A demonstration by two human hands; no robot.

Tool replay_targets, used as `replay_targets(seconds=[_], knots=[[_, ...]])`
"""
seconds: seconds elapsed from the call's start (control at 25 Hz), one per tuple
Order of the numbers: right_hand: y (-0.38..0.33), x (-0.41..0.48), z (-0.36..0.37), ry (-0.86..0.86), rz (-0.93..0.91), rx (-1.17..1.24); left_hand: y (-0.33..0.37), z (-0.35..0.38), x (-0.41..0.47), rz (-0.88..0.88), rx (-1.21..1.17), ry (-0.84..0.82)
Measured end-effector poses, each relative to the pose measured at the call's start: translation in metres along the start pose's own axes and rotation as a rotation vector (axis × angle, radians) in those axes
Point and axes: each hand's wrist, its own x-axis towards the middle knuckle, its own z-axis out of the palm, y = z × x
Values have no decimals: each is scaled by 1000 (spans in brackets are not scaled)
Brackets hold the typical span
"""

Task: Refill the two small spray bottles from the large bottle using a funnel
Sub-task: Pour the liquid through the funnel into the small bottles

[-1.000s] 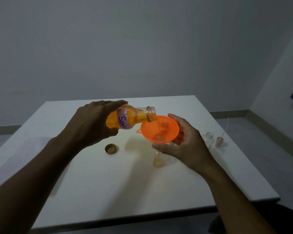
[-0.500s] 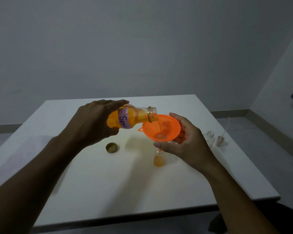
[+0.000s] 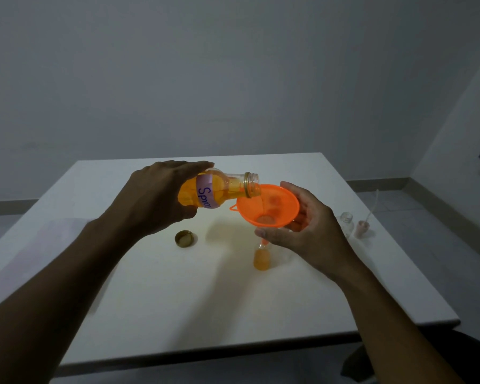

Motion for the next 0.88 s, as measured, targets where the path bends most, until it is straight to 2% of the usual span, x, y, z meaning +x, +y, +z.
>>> replay_targets(seconds=[0.88], knots=[[-1,0,1,3,17,15,-1,1,1,-6,-6,-12]])
